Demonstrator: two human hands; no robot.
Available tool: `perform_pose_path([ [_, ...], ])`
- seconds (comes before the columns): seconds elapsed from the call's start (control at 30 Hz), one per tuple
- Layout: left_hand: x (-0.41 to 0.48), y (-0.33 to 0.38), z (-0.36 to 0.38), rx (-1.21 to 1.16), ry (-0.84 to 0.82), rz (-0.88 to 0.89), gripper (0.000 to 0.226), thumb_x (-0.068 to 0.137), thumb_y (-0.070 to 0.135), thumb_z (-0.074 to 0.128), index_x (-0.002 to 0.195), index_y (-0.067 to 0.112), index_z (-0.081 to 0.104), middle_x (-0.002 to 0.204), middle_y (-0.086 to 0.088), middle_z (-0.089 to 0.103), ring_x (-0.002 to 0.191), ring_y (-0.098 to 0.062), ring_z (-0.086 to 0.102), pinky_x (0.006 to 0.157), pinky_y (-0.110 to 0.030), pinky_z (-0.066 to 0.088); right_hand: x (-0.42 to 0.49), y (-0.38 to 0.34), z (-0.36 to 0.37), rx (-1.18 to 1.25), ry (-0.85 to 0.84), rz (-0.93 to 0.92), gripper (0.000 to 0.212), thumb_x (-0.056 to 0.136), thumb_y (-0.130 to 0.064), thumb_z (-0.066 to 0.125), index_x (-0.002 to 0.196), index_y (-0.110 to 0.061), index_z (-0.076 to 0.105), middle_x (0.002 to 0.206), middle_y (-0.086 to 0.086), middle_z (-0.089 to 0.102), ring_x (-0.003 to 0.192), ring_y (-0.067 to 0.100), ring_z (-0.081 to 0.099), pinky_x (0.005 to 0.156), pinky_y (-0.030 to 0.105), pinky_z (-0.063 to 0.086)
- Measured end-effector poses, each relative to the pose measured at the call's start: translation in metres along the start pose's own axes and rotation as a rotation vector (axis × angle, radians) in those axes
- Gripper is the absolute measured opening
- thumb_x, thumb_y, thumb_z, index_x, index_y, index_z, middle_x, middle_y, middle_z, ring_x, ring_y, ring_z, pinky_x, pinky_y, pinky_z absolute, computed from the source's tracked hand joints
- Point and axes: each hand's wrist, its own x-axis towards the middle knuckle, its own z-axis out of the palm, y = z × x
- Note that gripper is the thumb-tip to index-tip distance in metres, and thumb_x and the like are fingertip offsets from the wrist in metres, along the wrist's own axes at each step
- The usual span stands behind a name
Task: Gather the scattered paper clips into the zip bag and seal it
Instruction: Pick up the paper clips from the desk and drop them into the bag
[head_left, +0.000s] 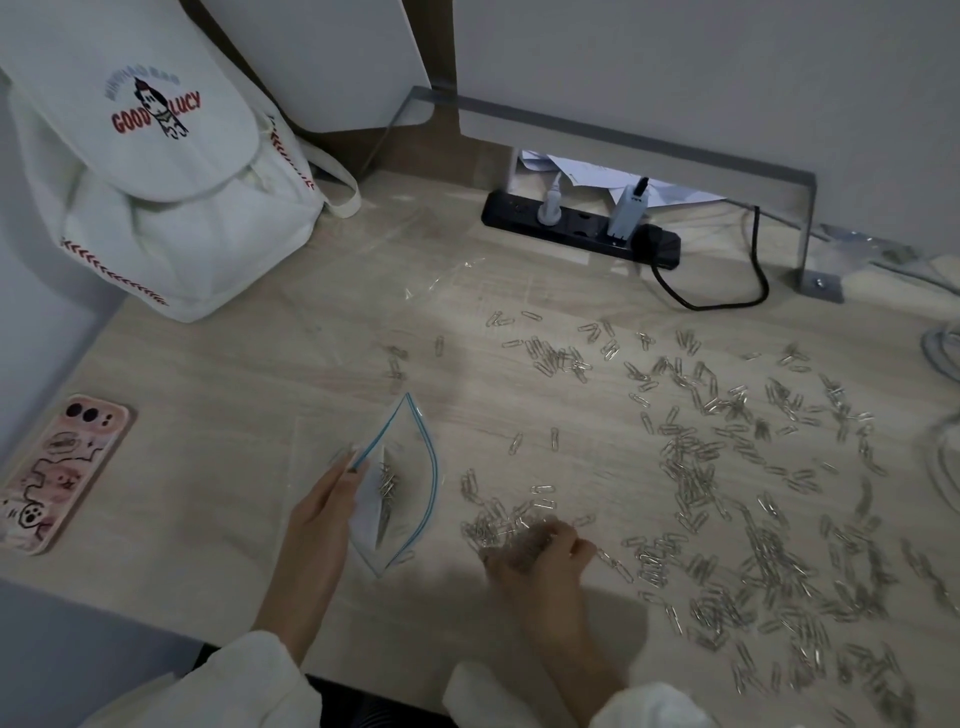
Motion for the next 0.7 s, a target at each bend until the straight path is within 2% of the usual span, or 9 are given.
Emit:
perform_pose_path([
  [0.13, 0.000, 0.000, -0.003, 0.011, 0.001, -0.007, 0.033, 0.093, 0.020, 0.050, 0.124, 0.016, 0.059, 0.128, -0.002, 0.059, 0.121, -0.017, 0.051, 0.110, -0.036, 0.033, 0.006, -0.009, 0.018, -0.129, -0.010, -0.121, 0.060, 0.068, -0.021, 0.075, 0.117, -0.009, 0.041, 0.118, 0.009, 0.031, 0.096, 0.036, 0.054, 0.081, 0.036, 0.047],
  [0.23, 0.001, -0.001, -0.006, 0.026, 0.000, -0.015, 0.031, 0.092, 0.025, 0.052, 0.121, 0.020, 0.061, 0.123, 0.000, 0.062, 0.117, -0.016, 0.054, 0.107, -0.036, 0.036, 0.009, -0.009, 0.023, -0.193, -0.004, -0.178, 0.046, 0.075, -0.019, 0.068, 0.115, -0.012, 0.047, 0.120, 0.008, 0.034, 0.098, 0.031, 0.054, 0.072, 0.032, 0.044],
  [0.33, 0.002, -0.002, -0.008, 0.017, 0.000, -0.010, 0.030, 0.092, 0.024, 0.052, 0.121, 0.019, 0.062, 0.123, 0.002, 0.062, 0.117, -0.013, 0.054, 0.107, -0.033, 0.036, 0.013, -0.008, 0.024, -0.196, -0.019, -0.229, 0.027, 0.079, -0.011, 0.057, 0.105, -0.010, 0.052, 0.113, 0.008, 0.040, 0.093, 0.030, 0.055, 0.064, 0.029, 0.036],
  [0.4, 0.003, -0.003, -0.010, 0.020, 0.007, -0.002, 0.030, 0.093, 0.022, 0.051, 0.120, 0.019, 0.062, 0.123, 0.003, 0.062, 0.117, -0.011, 0.054, 0.107, -0.032, 0.036, 0.016, -0.007, 0.023, -0.170, -0.031, -0.275, 0.020, 0.077, -0.006, 0.054, 0.097, -0.007, 0.053, 0.106, 0.008, 0.040, 0.088, 0.031, 0.055, 0.063, 0.031, 0.040],
  [0.5, 0.003, -0.002, -0.010, 0.013, 0.010, 0.008, 0.025, 0.093, 0.021, 0.050, 0.113, 0.024, 0.066, 0.113, 0.009, 0.065, 0.109, -0.006, 0.057, 0.102, -0.029, 0.038, 0.022, -0.005, 0.020, -0.171, -0.038, -0.336, 0.014, 0.076, -0.002, 0.055, 0.090, -0.003, 0.054, 0.097, 0.005, 0.037, 0.084, 0.033, 0.054, 0.066, 0.036, 0.045],
  [0.6, 0.004, -0.002, -0.012, 0.009, 0.015, 0.010, 0.029, 0.092, 0.024, 0.051, 0.119, 0.022, 0.063, 0.118, 0.010, 0.063, 0.113, -0.005, 0.055, 0.105, -0.030, 0.037, 0.030, -0.003, 0.013, -0.214, -0.047, -0.365, 0.012, 0.077, -0.005, 0.056, 0.088, -0.003, 0.053, 0.102, 0.011, 0.044, 0.082, 0.034, 0.057, 0.068, 0.039, 0.048],
  [0.7, 0.002, 0.000, -0.012, -0.016, 0.002, 0.027, 0.023, 0.092, 0.023, 0.051, 0.111, 0.026, 0.065, 0.108, 0.019, 0.063, 0.104, 0.004, 0.055, 0.094, -0.021, 0.039, 0.036, -0.004, 0.003, -0.353, 0.046, -0.431, 0.016, 0.081, -0.013, 0.048, 0.087, 0.001, 0.054, 0.098, 0.018, 0.051, 0.074, 0.038, 0.059, 0.058, 0.038, 0.048],
])
